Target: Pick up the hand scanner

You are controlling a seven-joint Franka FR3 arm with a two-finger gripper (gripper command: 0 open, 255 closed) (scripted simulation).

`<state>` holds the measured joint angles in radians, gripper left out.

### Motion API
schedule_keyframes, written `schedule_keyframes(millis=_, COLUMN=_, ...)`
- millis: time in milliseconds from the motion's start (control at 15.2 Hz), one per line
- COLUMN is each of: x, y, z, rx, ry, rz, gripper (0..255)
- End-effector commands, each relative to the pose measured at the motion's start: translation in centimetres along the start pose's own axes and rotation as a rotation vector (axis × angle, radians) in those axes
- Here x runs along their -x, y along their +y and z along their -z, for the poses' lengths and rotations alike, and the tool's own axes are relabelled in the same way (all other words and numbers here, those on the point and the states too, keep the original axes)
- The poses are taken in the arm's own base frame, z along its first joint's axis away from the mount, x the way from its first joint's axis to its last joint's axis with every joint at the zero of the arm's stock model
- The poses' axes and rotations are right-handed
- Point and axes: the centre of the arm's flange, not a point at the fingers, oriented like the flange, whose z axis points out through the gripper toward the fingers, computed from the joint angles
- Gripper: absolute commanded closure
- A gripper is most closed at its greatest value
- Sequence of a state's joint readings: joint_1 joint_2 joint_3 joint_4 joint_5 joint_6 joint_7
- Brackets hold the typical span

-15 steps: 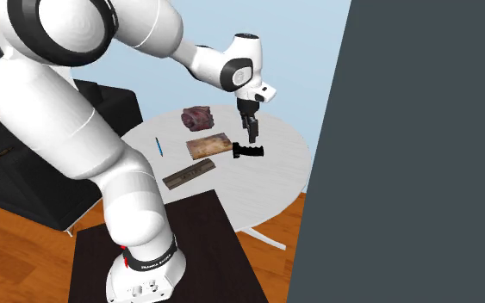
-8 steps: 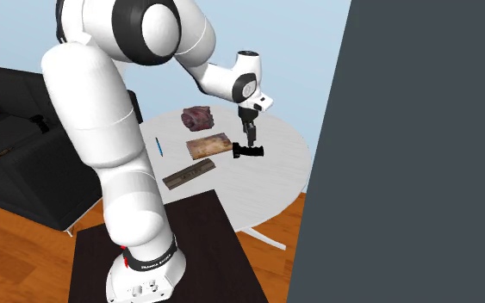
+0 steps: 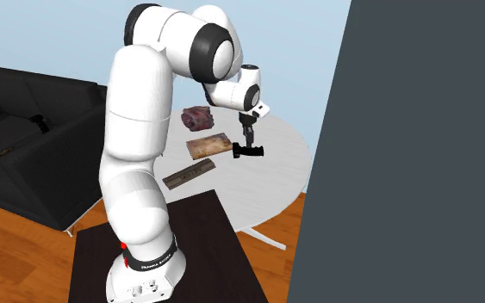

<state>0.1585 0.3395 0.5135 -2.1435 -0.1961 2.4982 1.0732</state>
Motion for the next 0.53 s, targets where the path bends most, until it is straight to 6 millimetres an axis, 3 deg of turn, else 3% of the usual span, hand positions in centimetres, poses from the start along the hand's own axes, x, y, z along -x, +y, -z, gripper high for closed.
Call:
schedule_keyframes(millis=0, x=-0.2, y=-1.7, z=-2.2, rx=-0.002, ry=-0.005, rz=-0.014, gripper=0)
schedule_keyframes(millis=264, x=-1.0, y=-4.9, z=-5.7, rx=-0.006, ry=-0.015, rz=-0.038, gripper=0)
schedule_keyframes(millis=462, x=-1.0, y=-4.8, z=-7.3, rx=-0.006, ry=-0.015, rz=-0.038, gripper=0)
